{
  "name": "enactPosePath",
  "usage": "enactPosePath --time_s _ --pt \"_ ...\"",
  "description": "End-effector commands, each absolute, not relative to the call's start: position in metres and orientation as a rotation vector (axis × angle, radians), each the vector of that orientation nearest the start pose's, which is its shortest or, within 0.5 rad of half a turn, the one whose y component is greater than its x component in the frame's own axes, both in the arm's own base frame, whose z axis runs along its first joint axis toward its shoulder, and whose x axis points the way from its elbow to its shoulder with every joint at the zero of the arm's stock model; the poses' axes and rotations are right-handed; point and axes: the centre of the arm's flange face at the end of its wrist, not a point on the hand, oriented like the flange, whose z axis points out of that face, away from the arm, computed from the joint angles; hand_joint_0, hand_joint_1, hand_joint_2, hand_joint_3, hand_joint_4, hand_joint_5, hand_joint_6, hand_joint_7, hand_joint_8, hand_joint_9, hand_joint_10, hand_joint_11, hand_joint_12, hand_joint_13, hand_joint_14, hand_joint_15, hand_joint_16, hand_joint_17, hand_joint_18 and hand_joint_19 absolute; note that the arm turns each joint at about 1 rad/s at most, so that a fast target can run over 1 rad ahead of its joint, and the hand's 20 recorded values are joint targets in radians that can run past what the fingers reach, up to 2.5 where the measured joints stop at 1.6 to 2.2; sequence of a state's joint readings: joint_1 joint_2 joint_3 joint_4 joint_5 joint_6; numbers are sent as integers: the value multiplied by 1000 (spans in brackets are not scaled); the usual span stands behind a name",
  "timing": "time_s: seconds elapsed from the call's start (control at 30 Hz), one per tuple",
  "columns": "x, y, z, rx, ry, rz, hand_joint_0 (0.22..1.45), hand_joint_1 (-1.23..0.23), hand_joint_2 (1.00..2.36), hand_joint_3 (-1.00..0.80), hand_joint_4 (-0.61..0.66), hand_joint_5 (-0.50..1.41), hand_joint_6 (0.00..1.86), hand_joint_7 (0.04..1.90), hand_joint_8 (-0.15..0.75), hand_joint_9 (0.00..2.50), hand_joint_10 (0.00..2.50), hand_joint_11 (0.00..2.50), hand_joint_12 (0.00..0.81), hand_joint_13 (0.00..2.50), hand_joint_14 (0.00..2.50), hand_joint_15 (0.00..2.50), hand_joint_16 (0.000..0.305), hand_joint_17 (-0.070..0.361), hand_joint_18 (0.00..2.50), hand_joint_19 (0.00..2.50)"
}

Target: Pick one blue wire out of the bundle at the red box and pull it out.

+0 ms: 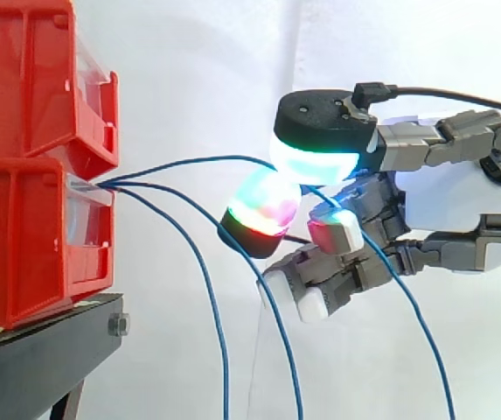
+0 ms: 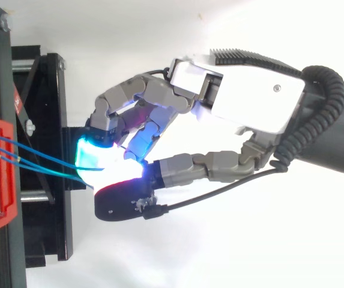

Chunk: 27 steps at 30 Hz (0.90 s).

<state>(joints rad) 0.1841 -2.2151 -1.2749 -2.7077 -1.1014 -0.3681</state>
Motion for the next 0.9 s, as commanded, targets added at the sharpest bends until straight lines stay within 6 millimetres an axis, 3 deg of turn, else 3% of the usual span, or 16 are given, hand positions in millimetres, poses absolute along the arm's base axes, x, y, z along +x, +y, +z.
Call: enactPosePath --time_s 0.0,0.23,0.63,0.87 --pt "741 -43 277 1067 1114 765 584 -611 1013 -322 132 -84 845 946 263 1271 30 870 376 824 22 508 54 122 618 652" --pt "741 -42 276 1068 1117 765 582 -630 1014 -304 115 -80 840 950 259 1293 30 865 373 833 22 509 54 121 626 660" --pt "742 -42 276 1066 1117 764 571 -509 1009 -392 148 -60 766 996 256 1322 28 851 380 842 21 503 55 123 629 660" --pt "742 -42 276 1065 1117 763 587 -640 1015 -252 109 -72 837 995 276 1343 30 867 388 871 22 500 56 127 679 644"
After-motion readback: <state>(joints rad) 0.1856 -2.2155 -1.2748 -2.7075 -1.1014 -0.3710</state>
